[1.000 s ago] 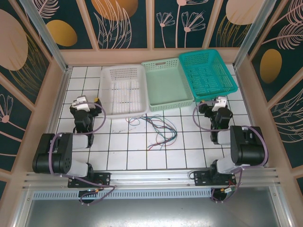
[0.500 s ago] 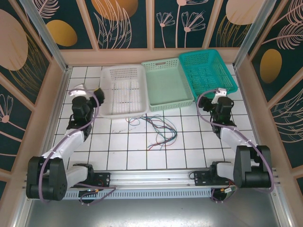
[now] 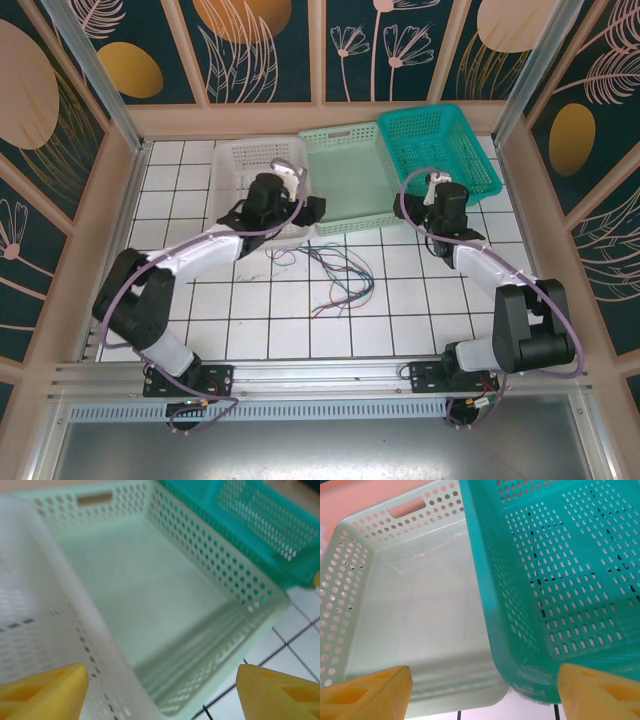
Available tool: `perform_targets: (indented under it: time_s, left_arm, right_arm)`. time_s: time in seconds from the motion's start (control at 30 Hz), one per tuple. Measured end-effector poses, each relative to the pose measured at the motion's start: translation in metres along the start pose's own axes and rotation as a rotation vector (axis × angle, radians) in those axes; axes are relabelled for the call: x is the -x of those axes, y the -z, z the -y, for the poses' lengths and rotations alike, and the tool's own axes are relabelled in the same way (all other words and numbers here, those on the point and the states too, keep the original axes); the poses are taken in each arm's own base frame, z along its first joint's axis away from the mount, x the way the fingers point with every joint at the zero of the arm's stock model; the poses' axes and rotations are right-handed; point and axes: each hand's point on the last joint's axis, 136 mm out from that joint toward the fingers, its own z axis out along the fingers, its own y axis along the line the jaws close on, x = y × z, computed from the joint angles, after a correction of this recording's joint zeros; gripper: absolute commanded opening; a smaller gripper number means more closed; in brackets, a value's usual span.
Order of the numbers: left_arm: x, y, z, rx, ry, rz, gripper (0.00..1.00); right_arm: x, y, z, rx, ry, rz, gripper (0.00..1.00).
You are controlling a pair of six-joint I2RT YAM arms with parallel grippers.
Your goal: Untangle the cables
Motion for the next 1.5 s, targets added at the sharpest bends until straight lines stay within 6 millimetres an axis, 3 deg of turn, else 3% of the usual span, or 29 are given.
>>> perform_targets:
  time_s: [0.3, 0.53, 0.7, 1.0, 1.17, 1.3, 1.5]
  left_arm:
    - [-0.036, -0.042, -0.023, 0.088, 0.049, -0.169, 0.71]
    - [-0.046, -0.056, -0.036, 0.149, 0.077, -0.207, 0.56]
    - [-0.040, -0.054, -0.052, 0.213, 0.089, -0.185, 0.56]
    - [-0.029, -0.045, -0.097, 0.318, 0.128, -0.151, 0.56]
    - [-0.024, -0.037, -0.120, 0.383, 0.148, -0.129, 0.63]
    - [-0.020, -0.030, -0.125, 0.418, 0.159, -0.107, 0.71]
    - [-0.016, -0.019, -0.116, 0.373, 0.178, -0.072, 0.74]
  right_arm:
    - [-0.013, 0.013, -0.002, 0.000, -0.042, -0.018, 0.77]
    - [-0.013, 0.023, 0.001, -0.026, -0.043, -0.005, 0.78]
    - [-0.016, 0.023, 0.006, -0.051, -0.043, -0.014, 0.78]
    - [-0.031, 0.011, 0.010, -0.060, -0.060, -0.073, 0.77]
    - [-0.042, 0.004, 0.007, -0.036, -0.085, -0.113, 0.75]
    - [-0.050, -0.005, 0.005, -0.022, -0.112, -0.150, 0.73]
    - [-0.055, -0.022, -0.002, 0.003, -0.143, -0.182, 0.71]
